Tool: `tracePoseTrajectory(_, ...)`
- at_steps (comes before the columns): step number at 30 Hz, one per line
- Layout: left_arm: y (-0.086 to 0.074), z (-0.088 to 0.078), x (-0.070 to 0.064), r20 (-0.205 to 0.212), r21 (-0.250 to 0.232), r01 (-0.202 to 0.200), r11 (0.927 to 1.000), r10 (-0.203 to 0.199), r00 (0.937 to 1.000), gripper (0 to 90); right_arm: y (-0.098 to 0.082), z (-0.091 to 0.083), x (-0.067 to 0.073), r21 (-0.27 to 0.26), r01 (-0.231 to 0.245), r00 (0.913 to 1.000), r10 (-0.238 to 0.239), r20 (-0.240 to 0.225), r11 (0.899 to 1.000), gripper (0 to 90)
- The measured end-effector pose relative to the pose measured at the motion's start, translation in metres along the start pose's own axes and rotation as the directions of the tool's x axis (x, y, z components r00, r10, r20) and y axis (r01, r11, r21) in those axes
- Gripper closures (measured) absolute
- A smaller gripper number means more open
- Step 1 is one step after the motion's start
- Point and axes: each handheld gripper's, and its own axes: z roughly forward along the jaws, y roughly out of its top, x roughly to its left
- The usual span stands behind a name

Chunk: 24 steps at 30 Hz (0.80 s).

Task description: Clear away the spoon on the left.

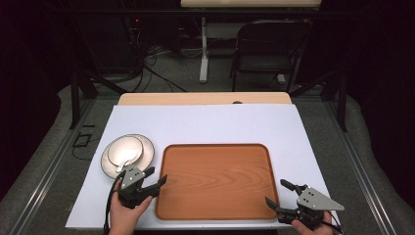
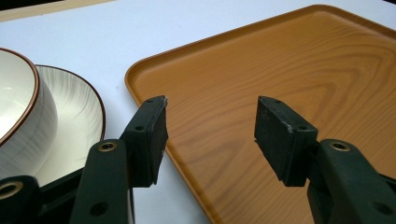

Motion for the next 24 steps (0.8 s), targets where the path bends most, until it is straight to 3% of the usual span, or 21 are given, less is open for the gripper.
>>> tracePoseTrajectory(16,-0.001,-0.002,0.006,-0.007,0.000,0.049,0.9988,-0.049,0.9988,44.1,0.000,0.000,0.000,0.000,0.003,1.0000,-0.003,0.002,1.000,23.2)
tracePoseTrajectory(24,-0.002,-0.007,0.012,-0.036,-0.009,0.083,0.9965,-0.083,0.9959,51.9,0.000,0.000,0.000,0.000,0.005,1.0000,-0.005,0.001,1.000,23.2)
